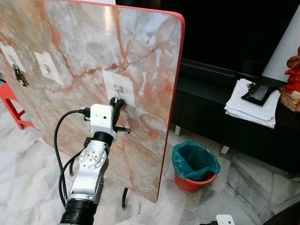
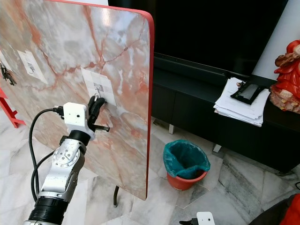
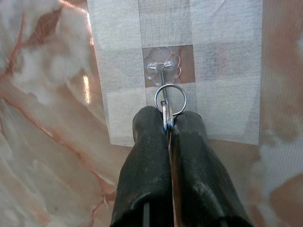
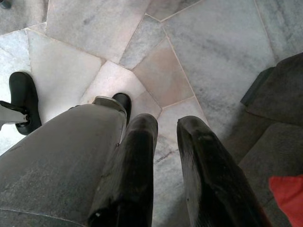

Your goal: Hang keys on a hook

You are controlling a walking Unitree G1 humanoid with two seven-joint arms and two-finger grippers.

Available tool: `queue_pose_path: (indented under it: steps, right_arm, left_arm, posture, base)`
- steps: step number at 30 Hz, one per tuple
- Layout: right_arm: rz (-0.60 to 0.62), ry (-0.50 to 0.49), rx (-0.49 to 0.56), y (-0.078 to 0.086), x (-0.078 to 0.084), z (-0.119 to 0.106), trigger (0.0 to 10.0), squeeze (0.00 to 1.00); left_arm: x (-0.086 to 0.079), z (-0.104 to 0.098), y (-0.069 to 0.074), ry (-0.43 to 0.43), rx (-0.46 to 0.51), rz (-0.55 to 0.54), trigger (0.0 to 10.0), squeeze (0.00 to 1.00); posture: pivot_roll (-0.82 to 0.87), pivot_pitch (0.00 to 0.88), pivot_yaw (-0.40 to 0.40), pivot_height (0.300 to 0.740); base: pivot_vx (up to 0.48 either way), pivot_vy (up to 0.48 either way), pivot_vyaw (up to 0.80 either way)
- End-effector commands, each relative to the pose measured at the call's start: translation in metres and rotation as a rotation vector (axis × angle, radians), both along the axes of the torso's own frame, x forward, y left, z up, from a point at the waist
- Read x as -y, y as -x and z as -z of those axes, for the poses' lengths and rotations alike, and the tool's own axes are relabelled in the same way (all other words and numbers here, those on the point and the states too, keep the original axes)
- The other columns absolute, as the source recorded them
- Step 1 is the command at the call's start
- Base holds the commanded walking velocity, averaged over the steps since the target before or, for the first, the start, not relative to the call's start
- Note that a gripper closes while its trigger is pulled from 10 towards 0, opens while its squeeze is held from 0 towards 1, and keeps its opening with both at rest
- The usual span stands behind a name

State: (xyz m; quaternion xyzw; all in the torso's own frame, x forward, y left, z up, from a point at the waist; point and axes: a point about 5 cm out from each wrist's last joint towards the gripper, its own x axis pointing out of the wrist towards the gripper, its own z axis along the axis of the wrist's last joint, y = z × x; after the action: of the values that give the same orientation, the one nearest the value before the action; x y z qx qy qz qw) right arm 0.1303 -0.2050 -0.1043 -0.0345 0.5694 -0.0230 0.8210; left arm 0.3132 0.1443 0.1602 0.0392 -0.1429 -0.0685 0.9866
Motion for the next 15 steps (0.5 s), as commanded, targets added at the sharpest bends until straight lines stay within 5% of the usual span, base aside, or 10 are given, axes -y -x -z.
queue_pose_path:
  steps: [1, 15]
  right_arm:
    - [-0.005, -0.001, -0.002, -0.0009, -0.0006, -0.0002, 10.0, 0.0]
    - [-0.005, -0.004, -0.004, -0.0003, -0.0007, 0.0, 10.0, 0.0]
  left_arm:
    - [0.0006, -0.0025, -0.0031, -0.001, 0.006, -0.003, 10.0, 0.0]
    - [-0.0005, -0.0004, -0.0045, 0.015, -0.013, -0.019, 10.0, 0.0]
  posture:
    - [-0.01, 0.0, -0.016, 0.74]
    - [-0.01, 0.0, -0.017, 0.74]
  base:
    - [0.0, 0.0, 0.0]
    - [0.0, 0.0, 0.0]
